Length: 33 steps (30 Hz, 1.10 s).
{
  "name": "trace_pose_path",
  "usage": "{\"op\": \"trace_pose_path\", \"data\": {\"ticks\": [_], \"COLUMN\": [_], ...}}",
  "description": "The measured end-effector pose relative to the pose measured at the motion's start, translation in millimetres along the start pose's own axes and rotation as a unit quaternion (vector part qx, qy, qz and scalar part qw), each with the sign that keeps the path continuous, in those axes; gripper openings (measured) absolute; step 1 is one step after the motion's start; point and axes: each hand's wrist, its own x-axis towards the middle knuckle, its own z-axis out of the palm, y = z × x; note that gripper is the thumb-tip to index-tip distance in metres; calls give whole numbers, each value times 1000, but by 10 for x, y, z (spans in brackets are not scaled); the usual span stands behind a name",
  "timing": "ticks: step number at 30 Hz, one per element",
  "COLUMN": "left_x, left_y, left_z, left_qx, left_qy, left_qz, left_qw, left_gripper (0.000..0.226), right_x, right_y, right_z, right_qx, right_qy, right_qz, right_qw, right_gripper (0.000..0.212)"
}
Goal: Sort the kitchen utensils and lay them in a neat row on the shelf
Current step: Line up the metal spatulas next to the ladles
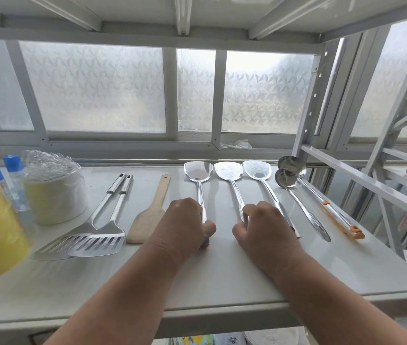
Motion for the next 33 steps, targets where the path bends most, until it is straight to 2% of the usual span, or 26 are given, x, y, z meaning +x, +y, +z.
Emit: {"op": "trace_pose_path", "data": {"ticks": [4, 8, 22, 29, 33], "left_x": [19, 41, 54, 51, -22], "left_y": [-11, -47, -69, -60, -55], "left_z": [33, 56, 80, 94, -107], "left_qx": [-19, -47, -50, -52, 14], "left_qy": [4, -6, -16, 0, 37], "left_qz": [0, 7, 11, 2, 12], "left_qw": [1000, 999, 999, 999, 999], "left_gripper": [30, 26, 25, 29, 31], "right_x": [11, -5, 14, 18, -27], "right_y": [5, 20, 13, 30, 32], "right_z": [-3, 14, 12, 36, -24], "right_qx": [-1, 9, -12, 3, 1], "right_qy": [6, 5, 11, 25, 64], "right_qz": [-9, 0, -10, -12, -36], "right_qw": [1000, 1000, 1000, 1000, 997], "right_gripper": [18, 23, 14, 18, 26]}}
